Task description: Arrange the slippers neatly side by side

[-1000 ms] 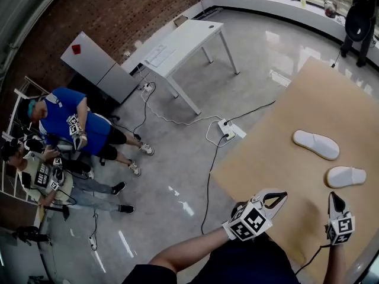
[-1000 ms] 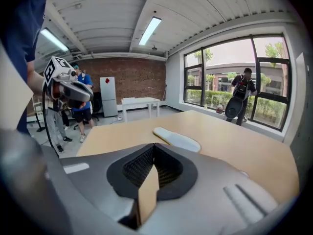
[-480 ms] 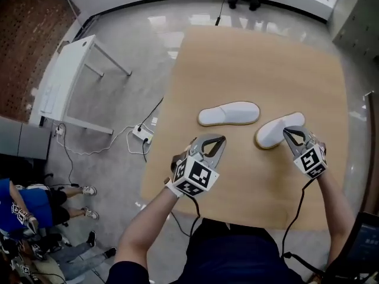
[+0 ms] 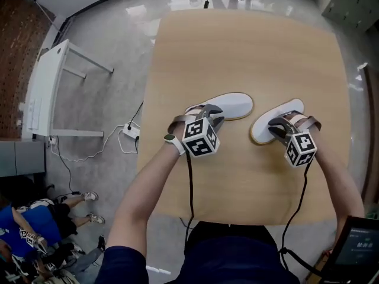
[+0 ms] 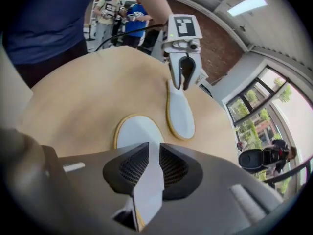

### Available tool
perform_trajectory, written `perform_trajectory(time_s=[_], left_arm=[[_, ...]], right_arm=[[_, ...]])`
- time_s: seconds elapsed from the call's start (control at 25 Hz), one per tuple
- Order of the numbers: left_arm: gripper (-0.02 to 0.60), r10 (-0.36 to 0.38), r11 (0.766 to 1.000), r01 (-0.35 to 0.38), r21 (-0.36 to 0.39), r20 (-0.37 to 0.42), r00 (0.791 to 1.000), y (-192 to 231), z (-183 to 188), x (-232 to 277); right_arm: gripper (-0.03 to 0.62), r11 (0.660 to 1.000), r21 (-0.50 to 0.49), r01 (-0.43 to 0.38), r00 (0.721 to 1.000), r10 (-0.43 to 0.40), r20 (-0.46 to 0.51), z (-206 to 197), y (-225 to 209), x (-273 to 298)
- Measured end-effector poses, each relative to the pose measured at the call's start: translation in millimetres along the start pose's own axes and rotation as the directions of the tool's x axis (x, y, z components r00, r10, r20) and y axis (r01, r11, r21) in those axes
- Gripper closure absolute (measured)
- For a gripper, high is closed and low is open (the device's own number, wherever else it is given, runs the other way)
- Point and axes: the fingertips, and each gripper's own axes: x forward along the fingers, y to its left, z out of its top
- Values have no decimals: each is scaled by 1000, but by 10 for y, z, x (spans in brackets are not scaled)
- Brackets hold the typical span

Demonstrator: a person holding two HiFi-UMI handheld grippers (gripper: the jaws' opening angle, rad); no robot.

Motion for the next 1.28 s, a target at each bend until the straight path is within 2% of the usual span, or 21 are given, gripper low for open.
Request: perform_trajectory(time_s=[0.08, 0.2, 0.48, 0.56, 0.64, 0.8, 0.96, 1.04, 1.16, 1.2, 1.28], left_arm=[[503, -12, 1000, 12, 1, -19, 1000, 97, -38, 145], [503, -13, 998, 12, -59, -10, 1000, 236, -48, 222], [508, -24, 987, 18, -162, -35, 999, 243, -243, 300], [512, -21, 975, 15, -220, -26, 999, 253, -278, 325], [514, -9, 956, 4, -295, -15, 1000, 262, -323, 334], [520, 45, 913, -47, -405, -14, 999, 178, -401, 243], [520, 101, 849, -95, -519, -17, 995, 3, -472, 143], [520, 121, 820, -112, -562, -22, 992, -91, -499, 102], [521, 139, 776, -129, -617, -32, 990, -230, -525, 59], [520, 144, 757, -134, -640, -37, 989, -279, -540, 47], [520, 161, 710, -150, -688, -48, 986, -370, -588, 8]], right_arm=[[514, 999, -32, -37, 999, 36, -7, -85, 51, 63], [513, 999, 10, -52, 999, 52, -14, -143, 54, 98], [537, 979, 202, -39, 999, 38, 9, -148, 131, 163], [553, 962, 272, -32, 999, 28, 18, -167, 125, 180], [561, 928, 372, -26, 999, 17, 27, -190, 108, 207], [569, 818, 575, 5, 999, -23, 24, -192, 72, 196], [571, 727, 685, 51, 998, -69, 0, -213, 75, 181], [572, 658, 750, 63, 996, -88, -6, -241, 80, 198], [572, 504, 860, 80, 993, -111, -27, -303, 98, 235], [573, 438, 895, 88, 992, -123, -37, -327, 94, 248], [574, 280, 956, 93, 987, -154, -51, -375, 93, 289]])
